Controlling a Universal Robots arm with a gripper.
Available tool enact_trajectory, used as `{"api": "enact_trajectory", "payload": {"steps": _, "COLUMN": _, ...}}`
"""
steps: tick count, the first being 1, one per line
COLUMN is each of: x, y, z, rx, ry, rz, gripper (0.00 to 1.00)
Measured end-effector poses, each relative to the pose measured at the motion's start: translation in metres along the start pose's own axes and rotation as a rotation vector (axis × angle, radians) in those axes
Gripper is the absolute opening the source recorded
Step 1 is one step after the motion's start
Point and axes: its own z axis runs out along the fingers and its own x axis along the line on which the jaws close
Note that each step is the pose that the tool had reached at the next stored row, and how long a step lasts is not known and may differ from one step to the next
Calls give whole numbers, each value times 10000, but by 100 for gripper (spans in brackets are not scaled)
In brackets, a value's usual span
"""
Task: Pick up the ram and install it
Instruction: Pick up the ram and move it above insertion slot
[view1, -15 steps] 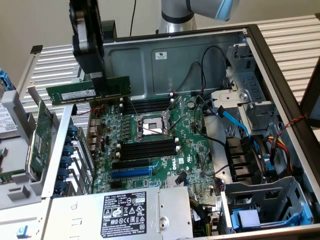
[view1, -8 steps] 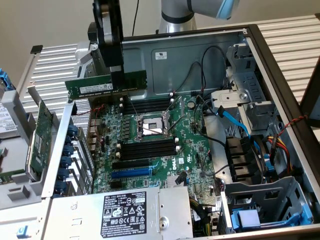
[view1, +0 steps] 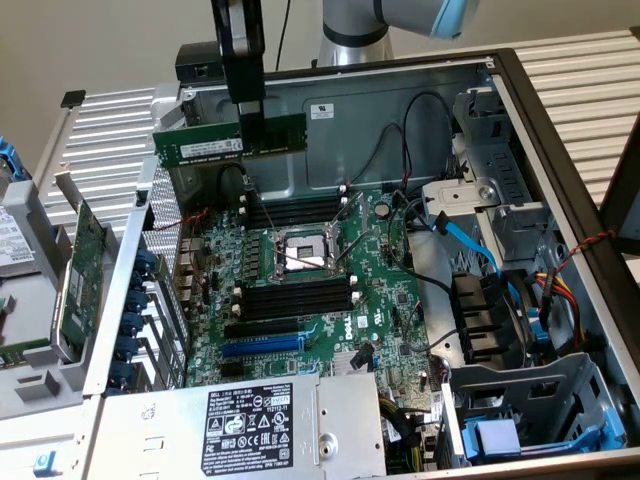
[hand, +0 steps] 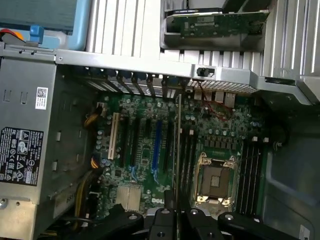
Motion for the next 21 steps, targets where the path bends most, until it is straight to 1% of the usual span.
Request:
{"api": "enact_trajectory", "payload": {"steps": 2, "x": -28, "y": -58, "z": 0, "rx": 0, "ry": -1, "rz": -1, "gripper": 14}}
{"api": "enact_trajectory", "payload": {"steps": 3, "x": -29, "y": -94, "z": -1, "rx": 2, "ry": -24, "rz": -1, "gripper": 14}}
{"api": "enact_trajectory", "payload": {"steps": 7, "x": -20, "y": -252, "z": 0, "rx": 12, "ry": -179, "rz": -5, "gripper": 14}}
{"api": "enact_trajectory", "payload": {"steps": 8, "x": -22, "y": -278, "z": 10, "rx": 14, "ry": -201, "rz": -6, "gripper": 14}}
{"api": "enact_trajectory", "payload": {"steps": 10, "x": -37, "y": -302, "z": 40, "rx": 18, "ry": -247, "rz": -5, "gripper": 14}}
{"api": "enact_trajectory", "payload": {"steps": 11, "x": -52, "y": -305, "z": 57, "rx": 18, "ry": -258, "rz": -2, "gripper": 14}}
{"api": "enact_trajectory", "payload": {"steps": 14, "x": -130, "y": -313, "z": 111, "rx": 19, "ry": -268, "rz": -5, "gripper": 14}}
{"api": "enact_trajectory", "payload": {"steps": 15, "x": -187, "y": -316, "z": 129, "rx": 17, "ry": -267, "rz": -4, "gripper": 14}}
{"api": "enact_trajectory", "payload": {"steps": 16, "x": -186, "y": -316, "z": 130, "rx": 19, "ry": -276, "rz": -13, "gripper": 14}}
{"api": "enact_trajectory", "payload": {"steps": 17, "x": -185, "y": -315, "z": 150, "rx": 28, "ry": -375, "rz": -22, "gripper": 14}}
{"api": "enact_trajectory", "payload": {"steps": 19, "x": -168, "y": -315, "z": 208, "rx": 46, "ry": -549, "rz": -27, "gripper": 14}}
{"api": "enact_trajectory", "payload": {"steps": 21, "x": -151, "y": -315, "z": 244, "rx": 49, "ry": -598, "rz": -28, "gripper": 14}}
